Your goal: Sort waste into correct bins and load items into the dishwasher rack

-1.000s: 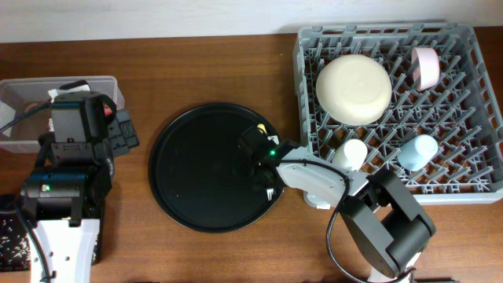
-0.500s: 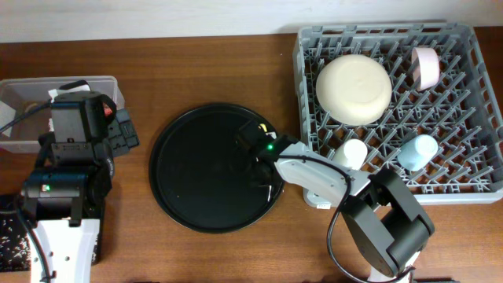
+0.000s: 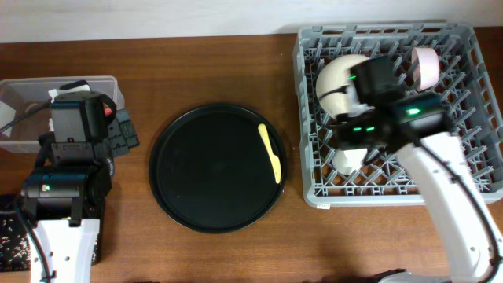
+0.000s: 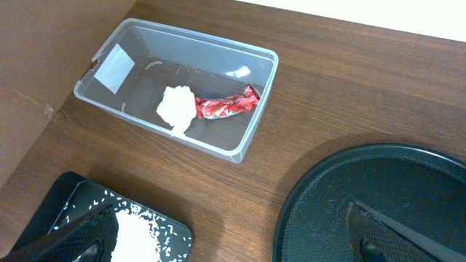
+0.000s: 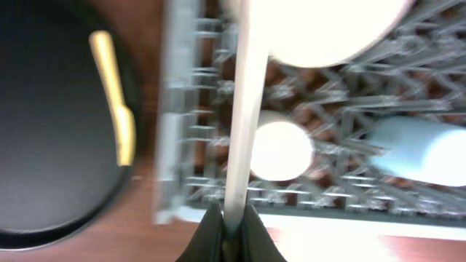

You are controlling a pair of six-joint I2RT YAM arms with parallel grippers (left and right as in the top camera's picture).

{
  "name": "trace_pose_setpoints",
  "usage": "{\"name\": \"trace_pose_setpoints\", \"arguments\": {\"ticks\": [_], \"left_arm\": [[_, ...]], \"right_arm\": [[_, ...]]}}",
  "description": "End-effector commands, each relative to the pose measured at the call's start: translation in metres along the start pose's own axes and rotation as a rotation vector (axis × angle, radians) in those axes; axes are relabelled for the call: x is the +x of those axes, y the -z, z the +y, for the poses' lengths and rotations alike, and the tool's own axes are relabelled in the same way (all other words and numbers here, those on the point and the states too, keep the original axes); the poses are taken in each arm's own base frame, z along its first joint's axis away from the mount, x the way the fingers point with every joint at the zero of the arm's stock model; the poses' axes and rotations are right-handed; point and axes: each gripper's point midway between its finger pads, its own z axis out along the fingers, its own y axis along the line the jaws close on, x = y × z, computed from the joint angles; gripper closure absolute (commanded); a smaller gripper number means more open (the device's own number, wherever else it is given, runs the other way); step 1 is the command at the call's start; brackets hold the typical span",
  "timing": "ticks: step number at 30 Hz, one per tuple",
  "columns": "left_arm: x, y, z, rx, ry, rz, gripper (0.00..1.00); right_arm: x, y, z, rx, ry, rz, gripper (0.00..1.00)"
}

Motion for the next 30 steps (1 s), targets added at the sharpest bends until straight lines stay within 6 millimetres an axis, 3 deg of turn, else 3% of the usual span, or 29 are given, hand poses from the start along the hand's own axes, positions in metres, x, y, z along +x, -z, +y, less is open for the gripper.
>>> {"name": "trace_pose_setpoints", "arguments": {"ticks": [1, 4, 8, 11, 16, 18, 24, 30], "left_arm": [[-0.002, 0.003, 0.004, -0.015, 0.015, -0.01, 0.01], [-0.002, 0.003, 0.004, -0.015, 0.015, -0.01, 0.01], [-0.002, 0.003, 0.004, -0.015, 0.015, -0.01, 0.01], [-0.002, 0.003, 0.004, -0.015, 0.015, -0.01, 0.01], [-0.002, 0.003, 0.004, -0.015, 0.015, -0.01, 0.01], [-0.002, 0.003, 0.004, -0.015, 0.015, -0.01, 0.01], [-0.002, 0.003, 0.004, -0.015, 0.015, -0.01, 0.01], [-0.002, 0.003, 0.004, -0.014, 0.015, -0.01, 0.01]], "right_arm": [[-0.008, -0.005, -0.048, 0.056, 0.144, 0.0, 0.96], [-0.023, -0.019, -0.091, 0.108, 0.153, -0.023, 0.96], [-0.03, -0.052, -0.13, 0.138, 0.206, 0.019, 0.96], [-0.031, -0.083, -0.144, 0.133, 0.262, 0.068, 0.96], [-0.035, -0.129, -0.15, 0.124, 0.259, 0.116, 0.96], [-0.034, -0.143, -0.161, 0.176, 0.217, 0.143, 0.96], [-0.026, -0.146, -0.185, 0.189, 0.105, 0.145, 0.96], [-0.026, -0.147, -0.185, 0.161, 0.072, 0.134, 0.96]]}}
